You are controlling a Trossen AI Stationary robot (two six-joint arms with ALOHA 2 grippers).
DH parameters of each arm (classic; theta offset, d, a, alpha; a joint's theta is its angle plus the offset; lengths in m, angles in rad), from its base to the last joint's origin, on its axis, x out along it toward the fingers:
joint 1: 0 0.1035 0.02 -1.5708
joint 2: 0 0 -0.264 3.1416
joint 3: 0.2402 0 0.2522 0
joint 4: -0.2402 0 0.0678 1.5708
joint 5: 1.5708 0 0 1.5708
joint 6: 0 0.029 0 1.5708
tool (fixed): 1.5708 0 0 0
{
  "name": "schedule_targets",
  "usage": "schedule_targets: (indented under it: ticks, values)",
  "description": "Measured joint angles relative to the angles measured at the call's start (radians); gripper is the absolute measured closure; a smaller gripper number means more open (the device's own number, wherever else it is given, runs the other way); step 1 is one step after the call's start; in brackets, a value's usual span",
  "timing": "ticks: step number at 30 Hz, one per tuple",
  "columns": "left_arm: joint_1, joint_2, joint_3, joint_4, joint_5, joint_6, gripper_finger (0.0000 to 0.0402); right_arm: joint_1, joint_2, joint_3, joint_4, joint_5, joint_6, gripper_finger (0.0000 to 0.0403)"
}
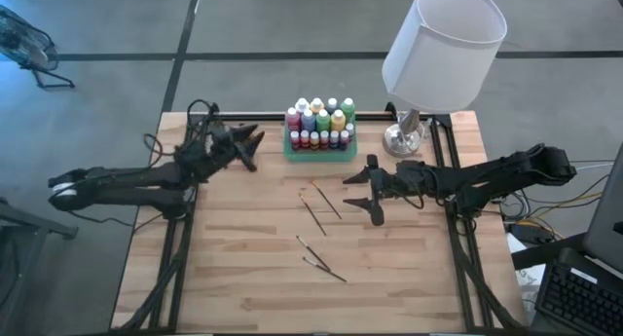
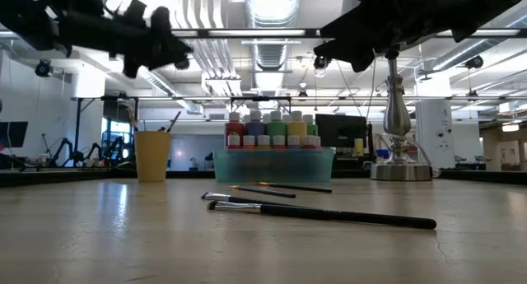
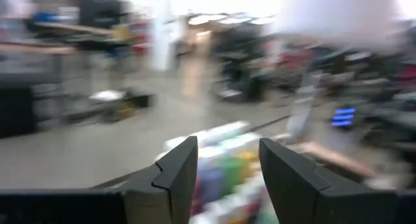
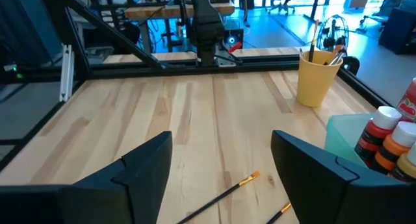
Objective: Pick & Place Paint Supplies
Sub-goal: Put the gold paintbrush into the orange cup
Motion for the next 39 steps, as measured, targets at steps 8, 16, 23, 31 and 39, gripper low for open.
schedule_targets:
  ticks: [8,16,23,31,39]
  values:
    - [-0.086,-0.111,0.002,0.0,0.5,-0.016,0.0232,0.002,0.002,0.002,0.019,-0.002,0.063,0.0127]
    - [-0.421,-0.077,0.002,0.066,0.197,0.179,0.0249,0.002,0.105,0.037,-0.008,0.024,0.114,0.0124]
    - [-0.583,-0.046,0.007,0.093,0.063,0.271,0.0255,-0.002,0.304,0.211,-0.104,0.031,0.098,0.0143]
    - [-0.589,-0.047,0.005,0.088,0.06,0.259,0.0255,-0.057,0.501,0.392,-0.348,0.189,0.174,0.016]
    - [-0.589,-0.05,0.005,0.089,0.06,0.243,0.0255,-0.128,0.669,0.546,-0.434,0.184,0.245,0.0163]
